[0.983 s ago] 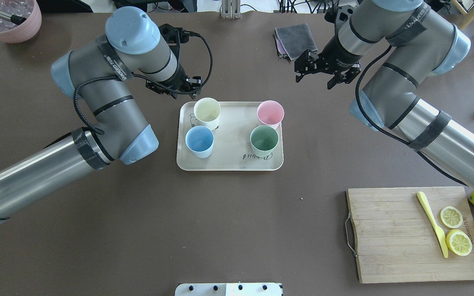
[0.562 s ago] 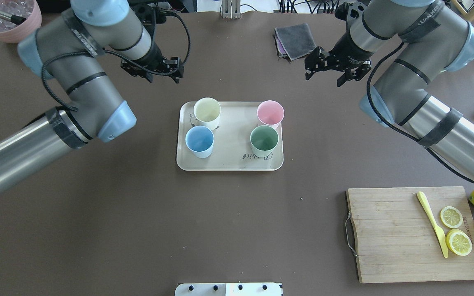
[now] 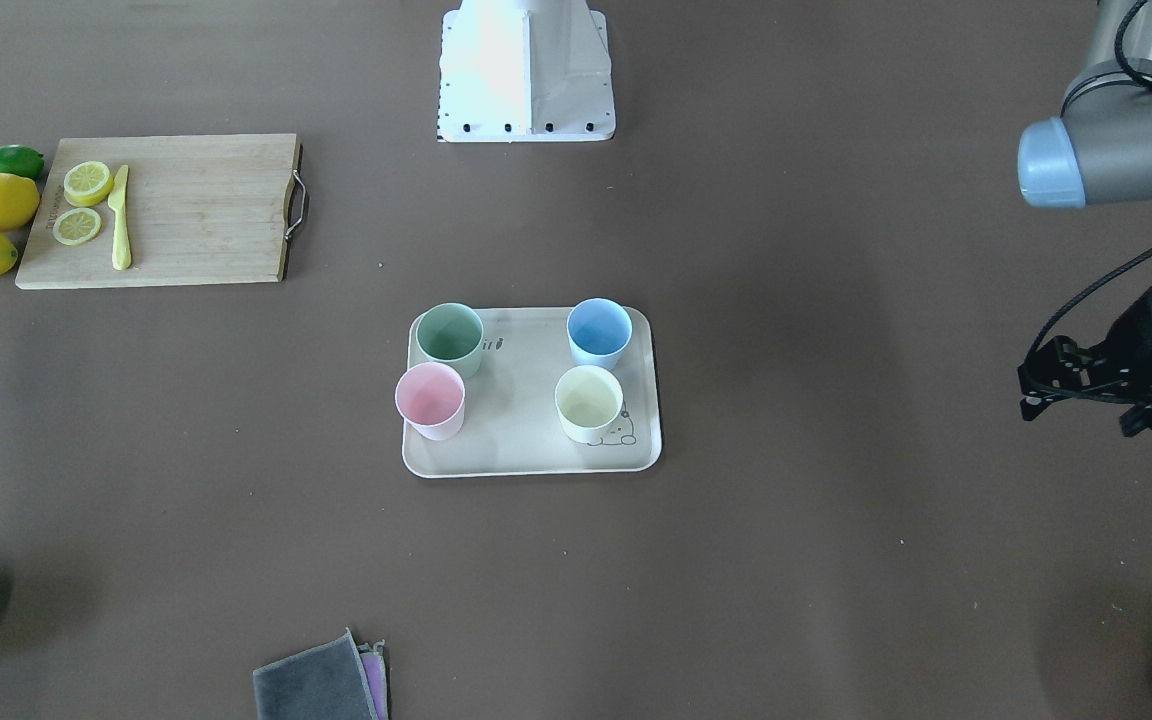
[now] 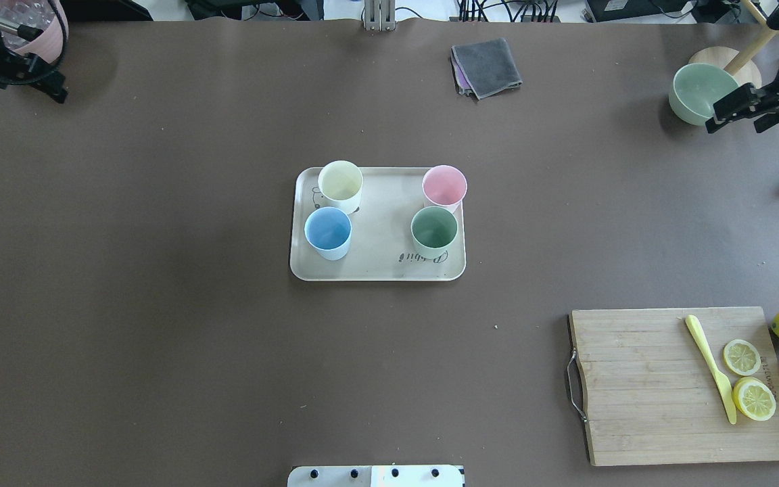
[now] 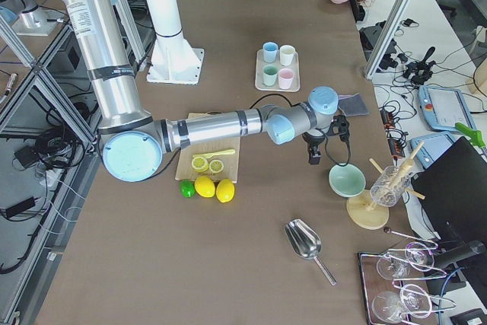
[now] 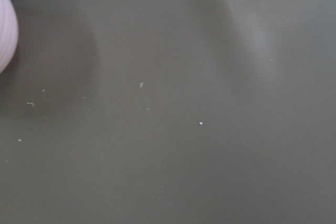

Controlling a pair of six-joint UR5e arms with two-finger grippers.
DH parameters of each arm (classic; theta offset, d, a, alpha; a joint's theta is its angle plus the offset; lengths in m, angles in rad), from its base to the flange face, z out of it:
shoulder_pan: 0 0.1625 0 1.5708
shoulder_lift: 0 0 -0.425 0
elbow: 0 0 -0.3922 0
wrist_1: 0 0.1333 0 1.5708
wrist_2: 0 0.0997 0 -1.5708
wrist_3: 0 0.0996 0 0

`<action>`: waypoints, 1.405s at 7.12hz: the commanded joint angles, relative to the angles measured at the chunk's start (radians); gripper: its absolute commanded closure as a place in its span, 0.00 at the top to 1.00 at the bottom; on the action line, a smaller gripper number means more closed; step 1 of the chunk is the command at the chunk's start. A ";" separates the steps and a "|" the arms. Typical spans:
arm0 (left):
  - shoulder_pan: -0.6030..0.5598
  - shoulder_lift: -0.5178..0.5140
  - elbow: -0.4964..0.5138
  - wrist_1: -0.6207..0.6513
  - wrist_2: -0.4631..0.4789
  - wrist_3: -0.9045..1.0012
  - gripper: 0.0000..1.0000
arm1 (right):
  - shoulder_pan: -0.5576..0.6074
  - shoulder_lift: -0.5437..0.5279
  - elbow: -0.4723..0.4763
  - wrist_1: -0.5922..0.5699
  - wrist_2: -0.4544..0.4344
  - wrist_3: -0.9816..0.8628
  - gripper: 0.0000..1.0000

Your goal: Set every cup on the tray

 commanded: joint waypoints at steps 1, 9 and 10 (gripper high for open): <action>-0.092 0.124 -0.033 0.002 -0.078 0.097 0.98 | 0.134 -0.099 -0.036 -0.002 0.002 -0.226 1.00; -0.190 0.335 -0.087 -0.078 -0.080 0.065 0.98 | 0.191 -0.127 -0.007 -0.056 -0.049 -0.282 1.00; -0.195 0.335 -0.087 -0.078 -0.078 0.068 0.98 | 0.191 -0.129 0.010 -0.058 -0.049 -0.280 1.00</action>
